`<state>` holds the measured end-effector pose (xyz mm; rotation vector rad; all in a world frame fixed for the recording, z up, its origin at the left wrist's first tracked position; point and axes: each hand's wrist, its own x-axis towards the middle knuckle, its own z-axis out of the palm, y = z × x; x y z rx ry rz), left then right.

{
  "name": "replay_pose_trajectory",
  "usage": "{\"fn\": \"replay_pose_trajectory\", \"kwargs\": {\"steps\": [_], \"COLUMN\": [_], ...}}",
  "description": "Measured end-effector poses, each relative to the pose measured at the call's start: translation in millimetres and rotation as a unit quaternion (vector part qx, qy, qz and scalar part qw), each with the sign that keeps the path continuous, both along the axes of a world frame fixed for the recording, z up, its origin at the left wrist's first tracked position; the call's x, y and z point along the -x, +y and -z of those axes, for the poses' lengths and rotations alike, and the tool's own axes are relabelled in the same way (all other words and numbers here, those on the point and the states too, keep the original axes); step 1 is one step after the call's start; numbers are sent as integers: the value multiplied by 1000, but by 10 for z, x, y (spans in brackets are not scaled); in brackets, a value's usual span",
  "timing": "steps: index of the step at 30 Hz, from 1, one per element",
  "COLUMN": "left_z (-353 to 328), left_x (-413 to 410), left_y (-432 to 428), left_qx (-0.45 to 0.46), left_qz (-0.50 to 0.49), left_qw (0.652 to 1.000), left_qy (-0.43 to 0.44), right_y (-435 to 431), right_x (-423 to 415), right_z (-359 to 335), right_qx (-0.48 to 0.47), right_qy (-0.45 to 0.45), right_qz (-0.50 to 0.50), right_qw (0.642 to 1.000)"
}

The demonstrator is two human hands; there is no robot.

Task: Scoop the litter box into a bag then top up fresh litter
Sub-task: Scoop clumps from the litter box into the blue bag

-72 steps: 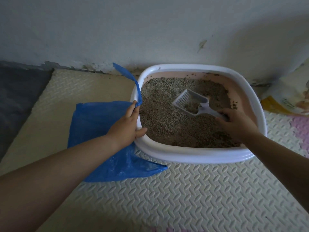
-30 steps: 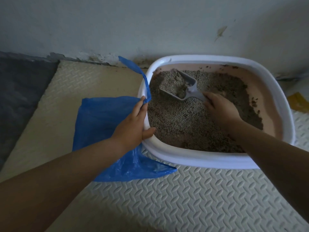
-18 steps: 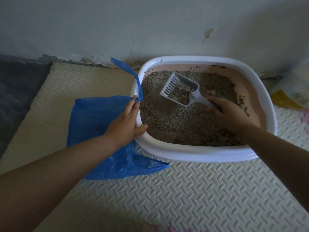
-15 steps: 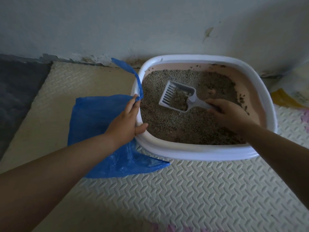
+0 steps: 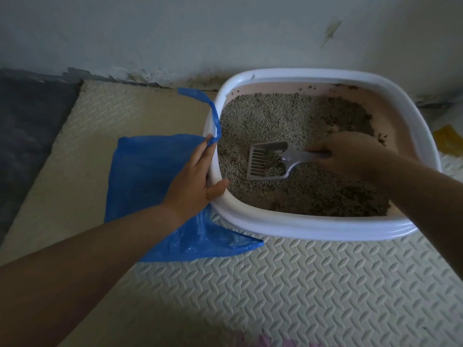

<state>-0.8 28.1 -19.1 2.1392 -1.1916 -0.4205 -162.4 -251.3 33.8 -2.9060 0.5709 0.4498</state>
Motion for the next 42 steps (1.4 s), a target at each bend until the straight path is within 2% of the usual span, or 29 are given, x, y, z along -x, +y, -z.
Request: {"fn": "replay_pose_trajectory", "kwargs": {"steps": [6, 12, 15, 19, 23, 30, 32, 42], "left_z": [43, 57, 69, 75, 89, 107, 115, 69], "left_x": [14, 4, 2, -3, 3, 6, 6, 22], "left_y": [-8, -22, -19, -23, -24, -1, -4, -2], "left_qx": [32, 36, 36, 31, 27, 30, 28, 13], "left_qz": [-1, -1, -2, -1, -7, -8, -7, -12], "left_qw": [999, 999, 999, 1000, 1000, 999, 1000, 1000], "left_qy": [7, 5, 6, -1, 5, 6, 2, -4], "right_y": [129, 217, 190, 101, -40, -87, -84, 1], "right_x": [-371, -531, -438, -279, -140, 158, 219, 365], "right_z": [256, 526, 659, 635, 628, 548, 554, 463], "right_qx": [-24, -49, -129, -223, -212, -263, -246, -251], "right_qy": [4, -63, -82, -121, -112, -145, -137, -174], "right_qz": [-24, -24, -14, 50, 75, 114, 98, 139], "right_qw": [999, 996, 988, 966, 968, 947, 955, 942]}}
